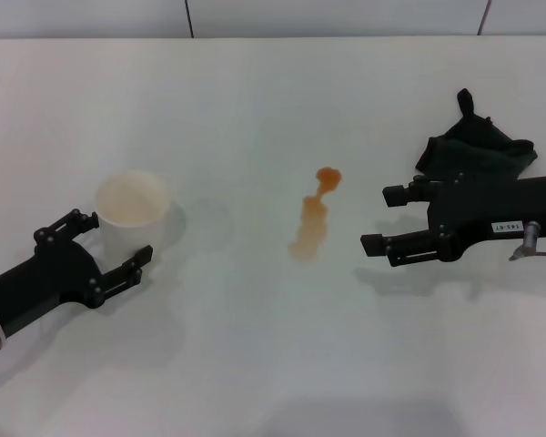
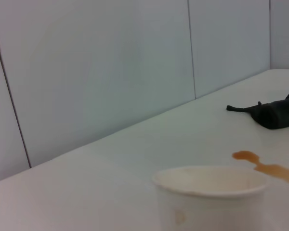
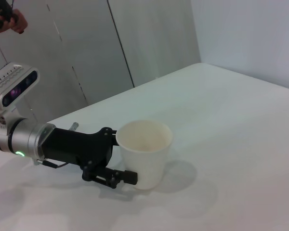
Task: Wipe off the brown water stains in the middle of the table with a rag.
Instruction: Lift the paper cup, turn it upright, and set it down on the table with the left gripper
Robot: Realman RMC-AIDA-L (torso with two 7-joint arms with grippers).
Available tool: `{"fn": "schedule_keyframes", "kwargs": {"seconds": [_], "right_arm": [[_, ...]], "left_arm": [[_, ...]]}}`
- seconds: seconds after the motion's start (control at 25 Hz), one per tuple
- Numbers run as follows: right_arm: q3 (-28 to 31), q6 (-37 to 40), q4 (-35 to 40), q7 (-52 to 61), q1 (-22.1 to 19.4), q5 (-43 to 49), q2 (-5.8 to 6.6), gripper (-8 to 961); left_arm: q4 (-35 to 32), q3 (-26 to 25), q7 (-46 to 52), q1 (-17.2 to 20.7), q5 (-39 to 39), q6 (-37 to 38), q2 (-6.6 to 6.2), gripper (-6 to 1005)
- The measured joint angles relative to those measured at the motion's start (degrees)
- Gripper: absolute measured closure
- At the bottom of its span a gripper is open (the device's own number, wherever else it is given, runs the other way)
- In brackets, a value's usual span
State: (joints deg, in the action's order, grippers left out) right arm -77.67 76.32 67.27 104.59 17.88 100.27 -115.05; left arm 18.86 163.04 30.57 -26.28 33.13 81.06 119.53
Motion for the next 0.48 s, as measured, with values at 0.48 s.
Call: {"fn": "schedule_keyframes", "kwargs": {"seconds": [0.48], "right_arm": [[-0.17,0.06,0.29,0.31,0.15,0.02,0.00,99]], "left_arm": [[0.03,0.00,1.37,0.53,-0.31,0.00,0.00,163]]}}
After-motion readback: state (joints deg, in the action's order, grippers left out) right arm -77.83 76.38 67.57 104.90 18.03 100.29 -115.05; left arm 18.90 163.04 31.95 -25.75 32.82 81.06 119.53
